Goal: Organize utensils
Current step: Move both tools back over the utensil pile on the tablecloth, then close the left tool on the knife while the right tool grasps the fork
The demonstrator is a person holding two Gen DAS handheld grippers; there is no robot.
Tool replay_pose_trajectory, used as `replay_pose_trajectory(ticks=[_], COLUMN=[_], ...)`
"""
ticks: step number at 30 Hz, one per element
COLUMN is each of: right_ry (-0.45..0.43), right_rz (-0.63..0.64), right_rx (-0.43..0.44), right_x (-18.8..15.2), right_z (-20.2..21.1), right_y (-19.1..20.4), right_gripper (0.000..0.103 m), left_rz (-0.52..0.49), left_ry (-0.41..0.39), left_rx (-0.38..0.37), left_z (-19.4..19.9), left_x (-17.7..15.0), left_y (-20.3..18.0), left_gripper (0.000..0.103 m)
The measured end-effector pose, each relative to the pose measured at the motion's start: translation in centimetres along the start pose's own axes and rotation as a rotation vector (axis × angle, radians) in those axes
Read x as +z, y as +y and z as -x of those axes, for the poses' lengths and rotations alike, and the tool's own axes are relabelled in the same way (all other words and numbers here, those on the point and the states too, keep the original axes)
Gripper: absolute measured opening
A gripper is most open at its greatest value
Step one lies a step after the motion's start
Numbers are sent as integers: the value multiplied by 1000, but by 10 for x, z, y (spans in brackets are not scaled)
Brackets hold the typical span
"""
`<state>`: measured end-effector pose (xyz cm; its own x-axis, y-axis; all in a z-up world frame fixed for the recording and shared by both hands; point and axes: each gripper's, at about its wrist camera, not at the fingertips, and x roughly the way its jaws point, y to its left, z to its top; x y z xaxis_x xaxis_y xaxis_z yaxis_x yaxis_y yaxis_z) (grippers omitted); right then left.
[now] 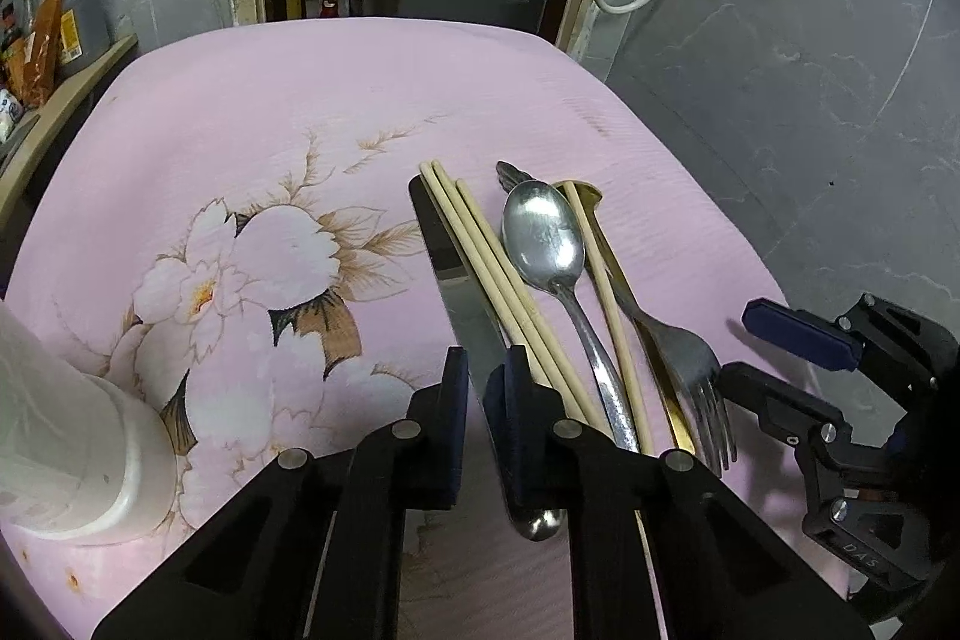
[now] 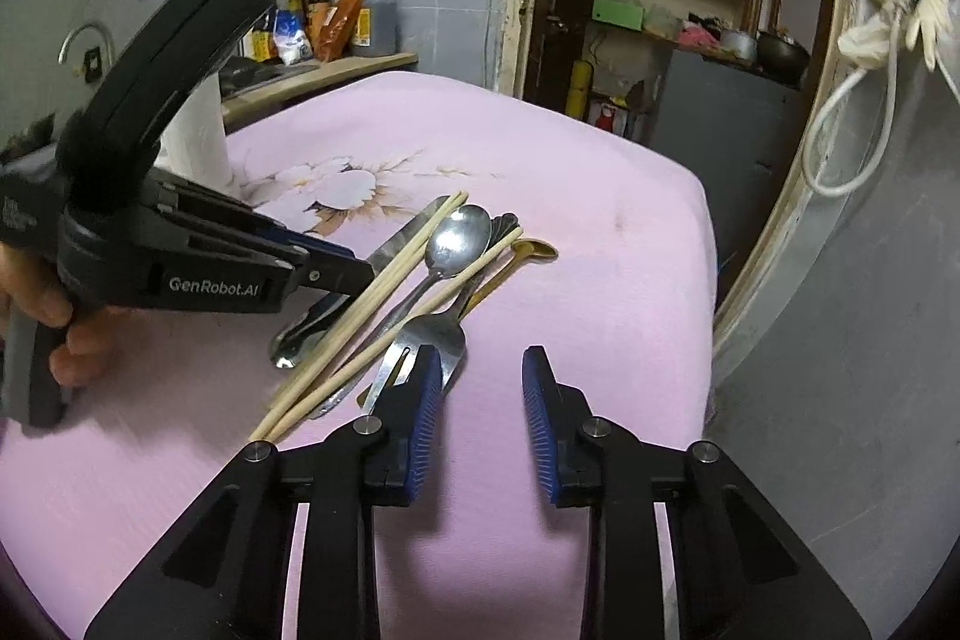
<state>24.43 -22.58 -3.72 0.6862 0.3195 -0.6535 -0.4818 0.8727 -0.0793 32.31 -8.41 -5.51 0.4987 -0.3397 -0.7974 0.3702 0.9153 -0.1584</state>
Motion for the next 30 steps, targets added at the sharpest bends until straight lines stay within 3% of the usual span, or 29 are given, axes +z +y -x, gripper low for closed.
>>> replay_pose_trajectory(ticks=[4,9,15,17,20,22,30], right_ry=[2,11,48,39,30,25,0], right_rz=[22,90,120,98,66,51,-46], right_rx=[15,25,-9,-20,-7,-11,-14], right_x=[-1,-3,-3,-3,-3,-3,-8], right_z=[2,2,-8,-6,-4,-2,5], right_y=[8,23,26,21,15,12,-6], right_gripper=[28,37,37,24,21,20,11], left_rz=[25,-16,-60,-81,-124,-127,-43], left_ry=[7,37,42,45,51,58,52], left_rx=[-31,-67,-40,-28,30,71,84], left_z=[1,4,2,-1,-4,-7,2], left_x=[-2,-7,-8,-7,-7,-7,-13], left_y=[2,1,-7,-12,-22,-26,0], left_gripper=[11,17,21,25,25,19,13])
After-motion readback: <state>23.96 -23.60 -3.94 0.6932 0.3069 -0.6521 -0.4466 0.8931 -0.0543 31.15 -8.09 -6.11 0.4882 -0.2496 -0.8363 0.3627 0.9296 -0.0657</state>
